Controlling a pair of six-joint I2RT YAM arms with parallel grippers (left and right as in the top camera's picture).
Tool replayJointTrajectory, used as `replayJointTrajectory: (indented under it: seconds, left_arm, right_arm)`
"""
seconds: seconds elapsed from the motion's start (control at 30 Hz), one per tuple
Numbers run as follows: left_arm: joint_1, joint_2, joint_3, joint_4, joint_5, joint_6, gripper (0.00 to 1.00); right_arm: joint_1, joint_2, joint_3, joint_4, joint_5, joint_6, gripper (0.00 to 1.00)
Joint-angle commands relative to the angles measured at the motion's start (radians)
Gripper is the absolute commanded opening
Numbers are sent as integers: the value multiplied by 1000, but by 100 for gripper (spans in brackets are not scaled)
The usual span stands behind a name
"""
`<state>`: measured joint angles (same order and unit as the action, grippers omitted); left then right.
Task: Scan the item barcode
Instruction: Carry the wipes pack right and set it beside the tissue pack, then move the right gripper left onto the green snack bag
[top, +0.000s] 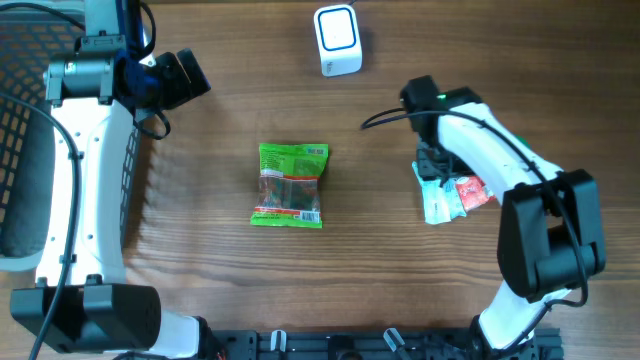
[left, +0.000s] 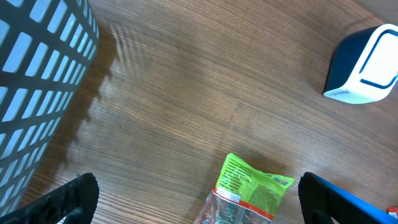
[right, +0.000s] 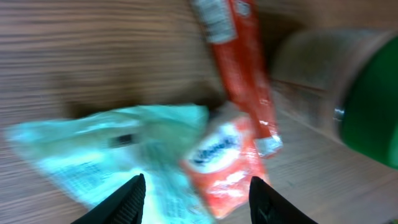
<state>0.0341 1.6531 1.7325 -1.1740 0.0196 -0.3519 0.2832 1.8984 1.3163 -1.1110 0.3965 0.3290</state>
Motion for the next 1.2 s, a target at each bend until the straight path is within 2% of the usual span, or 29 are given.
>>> replayJointTrajectory:
  seconds: [0.0,0.17,0.3,0.33,0.4,0.5,0.77,0.9,1.17]
  left_arm:
    - [3,0,-2,2,-6,15,100]
    - [3,0,-3,2,-6,15,100]
    - [3,0,-2,2,-6,16,100]
    - [3,0,-3,2,-6,15,100]
    - [3,0,-2,2,-6,15,100]
    - [3,0,-3,2,-6,15,100]
    - [3,0,-2,2,-6,15,100]
    - [3,0,-3,3,-6,15,100]
    - [3,0,-3,2,-6,16,100]
  right_arm:
    - [-6,-7,55,-54,5,14,55]
    - [47,-63,168,-88,-134,-40,61]
    - [105,-88,206,-39,-494,-163,65]
    - [141,-89,204,12,-702,-237,66]
    - [181,-88,188,81,-795,-248,66]
    - [245,-88,160,194,-811,-248,66]
    - [414,-40,95,523,-671,-248,67]
    - [457,23,95,578,-648,-244,69]
    - [485,173,95,655,-650,-84,70]
